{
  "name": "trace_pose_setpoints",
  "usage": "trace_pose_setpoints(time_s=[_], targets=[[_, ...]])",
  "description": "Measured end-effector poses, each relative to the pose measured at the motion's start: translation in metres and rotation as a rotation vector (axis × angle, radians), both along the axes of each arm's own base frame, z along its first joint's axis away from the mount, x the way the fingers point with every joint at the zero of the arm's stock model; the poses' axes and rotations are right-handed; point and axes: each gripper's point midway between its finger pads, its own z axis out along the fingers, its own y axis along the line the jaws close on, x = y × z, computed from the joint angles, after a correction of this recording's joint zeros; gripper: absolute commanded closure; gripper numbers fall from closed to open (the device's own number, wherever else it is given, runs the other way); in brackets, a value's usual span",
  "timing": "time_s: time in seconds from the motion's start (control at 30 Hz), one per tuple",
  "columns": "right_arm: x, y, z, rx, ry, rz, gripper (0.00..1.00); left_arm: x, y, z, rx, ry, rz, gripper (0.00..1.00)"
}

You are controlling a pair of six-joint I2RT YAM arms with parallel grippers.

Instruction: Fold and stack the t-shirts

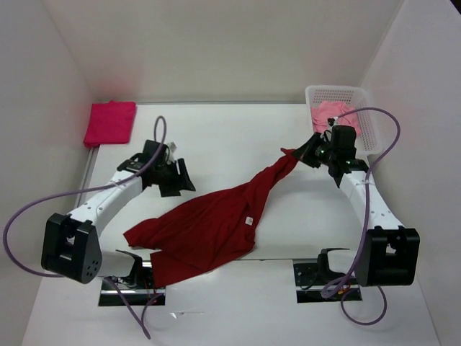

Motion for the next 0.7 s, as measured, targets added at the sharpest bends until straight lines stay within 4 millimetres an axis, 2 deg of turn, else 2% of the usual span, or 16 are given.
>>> trace_pose_setpoints(time_s=[0.1, 0.23, 0.33, 0.43, 0.5, 0.7], targets=[[0.004, -0.014, 0.0, -0.006, 0.001, -0.056, 0.99, -0.027, -0.018, -0.009, 0.061, 0.048, -0.102, 0.31], [0.007, -0.031, 0.004, 0.0, -0.006, -0.116, 0.99, -0.043, -0.026, -0.011, 0.074, 0.049, -0.175, 0.29], [0.008, -0.034, 0.003, 0.003, -0.002, -0.128, 0.99, -0.054, -0.045, -0.015, 0.067, 0.055, -0.275, 0.29], [0.008, -0.033, 0.003, 0.007, -0.002, -0.125, 0.99, -0.067, -0.061, -0.029, 0.072, 0.101, -0.366, 0.38], [0.008, -0.032, 0.003, 0.009, 0.0, -0.121, 0.99, -0.072, -0.066, -0.034, 0.07, 0.12, -0.401, 0.44], [0.01, -0.032, -0.002, 0.013, 0.014, -0.115, 0.99, -0.074, -0.073, -0.032, 0.073, 0.096, -0.463, 0.41]])
